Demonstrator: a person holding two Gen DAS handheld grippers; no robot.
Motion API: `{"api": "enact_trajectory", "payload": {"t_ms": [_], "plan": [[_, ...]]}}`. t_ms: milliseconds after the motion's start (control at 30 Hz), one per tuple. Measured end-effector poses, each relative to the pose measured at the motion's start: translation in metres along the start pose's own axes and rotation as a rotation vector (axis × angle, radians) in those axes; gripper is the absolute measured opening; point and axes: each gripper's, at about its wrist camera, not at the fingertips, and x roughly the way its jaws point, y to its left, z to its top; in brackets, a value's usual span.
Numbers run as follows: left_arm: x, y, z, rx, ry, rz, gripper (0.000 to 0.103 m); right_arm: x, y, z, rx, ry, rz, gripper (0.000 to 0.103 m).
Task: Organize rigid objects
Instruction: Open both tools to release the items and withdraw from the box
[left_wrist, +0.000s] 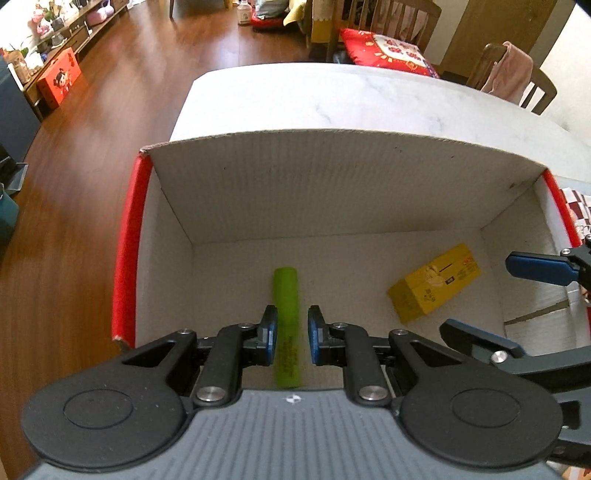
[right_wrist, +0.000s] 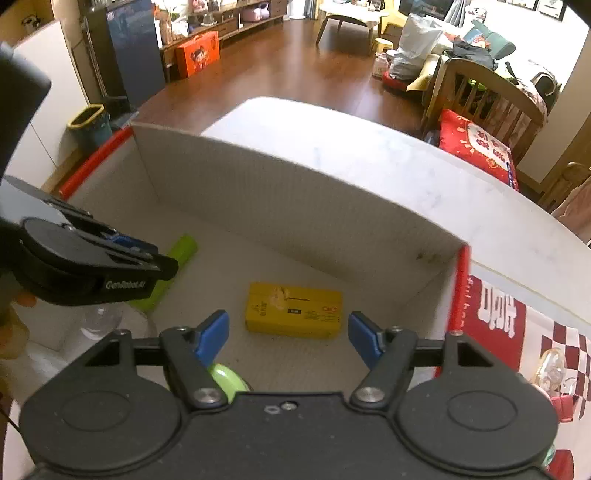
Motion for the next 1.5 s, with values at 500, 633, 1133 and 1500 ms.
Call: {"api": "enact_trajectory", "payload": {"t_ms": [500,633,1133,1500], "plan": [[-0.073,-0.006,-0.024,0.008,-0.152,-0.034,0.016,-0.066,-0.016,-0.02,0.022,-0.132,0.067,0.077],[-0.092,-0.011,-0.036,0.015,-0.196,-0.047,0.017,-0.082,-0.019,-0.03,0.027,-0.169,0.081,0.079],[-0.145,-0.06,-0.082,0.094,-0.32,-0.044,0.017,-0.145,-0.034,-0.084,0.037,-0.313,0.153,0.092],[-0.163,-0.109,-0.111,0.115,-0.376,-0.1,0.065,-0.178,-0.06,-0.136,0.019,-0.387,0.151,0.102]]}}
